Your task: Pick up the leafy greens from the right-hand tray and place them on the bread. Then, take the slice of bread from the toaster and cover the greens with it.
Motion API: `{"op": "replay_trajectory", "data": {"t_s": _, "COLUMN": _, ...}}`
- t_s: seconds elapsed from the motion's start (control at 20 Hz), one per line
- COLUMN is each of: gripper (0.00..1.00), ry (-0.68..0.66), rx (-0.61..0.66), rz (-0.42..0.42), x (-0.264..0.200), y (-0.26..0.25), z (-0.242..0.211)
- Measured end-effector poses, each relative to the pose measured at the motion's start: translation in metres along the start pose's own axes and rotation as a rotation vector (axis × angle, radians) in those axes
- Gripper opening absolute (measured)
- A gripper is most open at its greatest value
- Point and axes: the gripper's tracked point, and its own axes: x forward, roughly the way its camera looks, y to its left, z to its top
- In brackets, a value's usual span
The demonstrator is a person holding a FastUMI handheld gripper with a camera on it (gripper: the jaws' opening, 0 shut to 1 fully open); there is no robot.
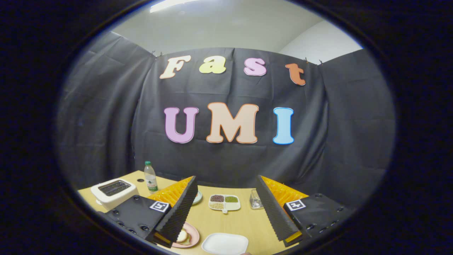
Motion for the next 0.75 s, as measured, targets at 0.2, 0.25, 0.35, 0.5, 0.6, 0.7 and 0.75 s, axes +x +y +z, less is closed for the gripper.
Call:
{"op": "replay_trajectory", "data": {"t_s": 0.2, "gripper": 1.00, "ry": -0.032, "rx": -0.018, "rz": -0.032, "x": 0.000, "y": -0.011, "z": 0.016}}
{"op": "replay_trajectory", "data": {"t_s": 0.25, "gripper": 1.00, "ry": -0.033, "rx": -0.020, "rz": -0.031, "x": 0.000, "y": -0.009, "z": 0.018}}
{"op": "replay_trajectory", "data": {"t_s": 0.35, "gripper": 1.00, "ry": -0.021, "rx": -0.022, "rz": -0.023, "x": 0.001, "y": -0.004, "z": 0.014}}
{"op": "replay_trajectory", "data": {"t_s": 0.5, "gripper": 1.00, "ry": -0.020, "rx": -0.031, "rz": -0.015, "x": -0.002, "y": 0.002, "z": 0.014}}
{"op": "replay_trajectory", "data": {"t_s": 0.6, "gripper": 1.00, "ry": -0.029, "rx": -0.046, "rz": -0.015, "x": -0.004, "y": 0.002, "z": 0.016}}
{"op": "replay_trajectory", "data": {"t_s": 0.7, "gripper": 1.00, "ry": -0.036, "rx": -0.060, "rz": -0.014, "x": -0.005, "y": 0.003, "z": 0.021}}
{"op": "replay_trajectory", "data": {"t_s": 0.75, "gripper": 1.00, "ry": -0.041, "rx": -0.064, "rz": -0.016, "x": -0.006, "y": 0.003, "z": 0.023}}
